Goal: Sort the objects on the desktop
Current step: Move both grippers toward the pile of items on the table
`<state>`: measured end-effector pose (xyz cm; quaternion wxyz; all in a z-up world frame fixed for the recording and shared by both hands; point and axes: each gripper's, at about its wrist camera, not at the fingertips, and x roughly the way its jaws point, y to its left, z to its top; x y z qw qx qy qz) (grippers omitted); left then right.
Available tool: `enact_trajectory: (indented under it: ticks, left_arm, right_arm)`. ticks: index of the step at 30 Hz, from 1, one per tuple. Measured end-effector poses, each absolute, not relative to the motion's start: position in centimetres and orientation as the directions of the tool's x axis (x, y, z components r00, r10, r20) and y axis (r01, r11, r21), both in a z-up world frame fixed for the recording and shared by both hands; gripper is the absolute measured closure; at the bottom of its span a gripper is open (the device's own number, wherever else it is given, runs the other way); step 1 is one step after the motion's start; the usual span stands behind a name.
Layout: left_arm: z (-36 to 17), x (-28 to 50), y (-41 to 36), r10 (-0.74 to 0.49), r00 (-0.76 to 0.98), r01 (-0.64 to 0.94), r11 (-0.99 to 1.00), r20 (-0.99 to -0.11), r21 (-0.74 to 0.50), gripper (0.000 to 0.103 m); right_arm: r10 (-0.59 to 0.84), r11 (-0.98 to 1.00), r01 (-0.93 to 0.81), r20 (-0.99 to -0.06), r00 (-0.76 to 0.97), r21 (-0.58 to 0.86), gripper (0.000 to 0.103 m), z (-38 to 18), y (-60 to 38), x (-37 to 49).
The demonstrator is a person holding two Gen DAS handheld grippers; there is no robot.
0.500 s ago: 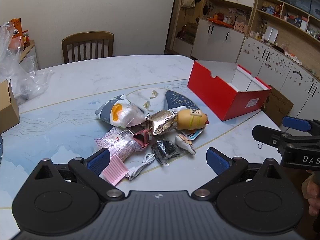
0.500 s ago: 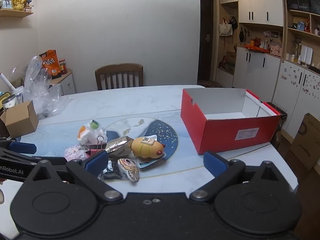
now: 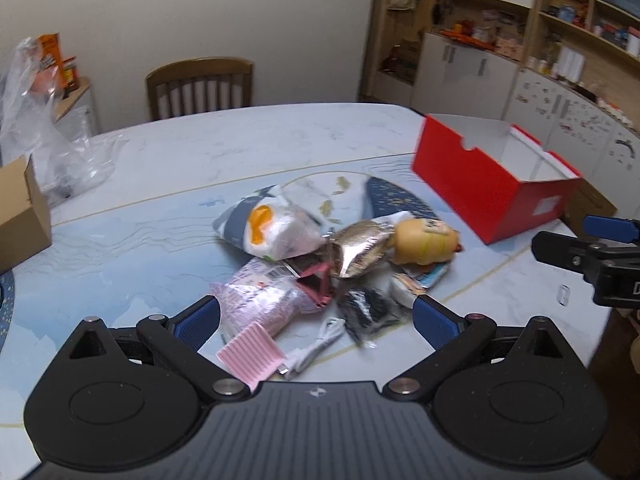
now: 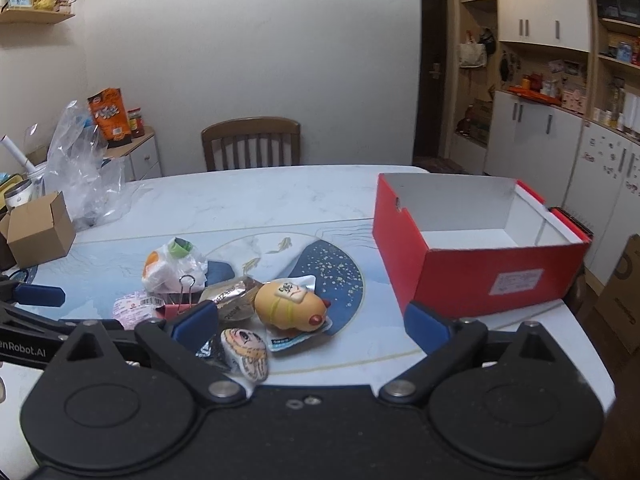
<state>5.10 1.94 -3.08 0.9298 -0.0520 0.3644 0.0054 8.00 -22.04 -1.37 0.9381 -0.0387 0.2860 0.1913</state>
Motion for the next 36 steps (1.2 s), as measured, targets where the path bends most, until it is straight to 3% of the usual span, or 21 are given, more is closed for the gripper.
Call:
enact_trajectory:
  ticks: [13,32,34,36]
  left_arm:
    - [-4.9,10.6,3.0,0.132,0.707,-0.207,0.978,-0.695,-0.024,0.000]
    - [-8.0,18.3,1.9,0.224,0.660,-0.238,0.968,-0.717,0.083,0.001]
    - [-8.2,18.7,2.0,0.219,0.650,-0.236,0.968,-0.727,0.081,0.007]
    - [-8.3,18.9,2.0,0.202,0.648,-0.226,0.972,-0.735,0.069,0.020]
  right_arm:
    - [0.419,0.843,-0.538,-0.614,0.669,-0.011,0.011,-5.1,-20.5,15.8]
    - [0.454,0.781,-0.624,-0.671,0.587,-0.017,0.021,-9.0,-18.3,19.4]
    - [0.455,0.778,-0.629,-0.675,0.581,-0.017,0.022,-9.2,-18.1,19.5]
    - [0.462,0.771,-0.636,-0.677,0.572,-0.011,0.025,-9.2,-18.0,19.5]
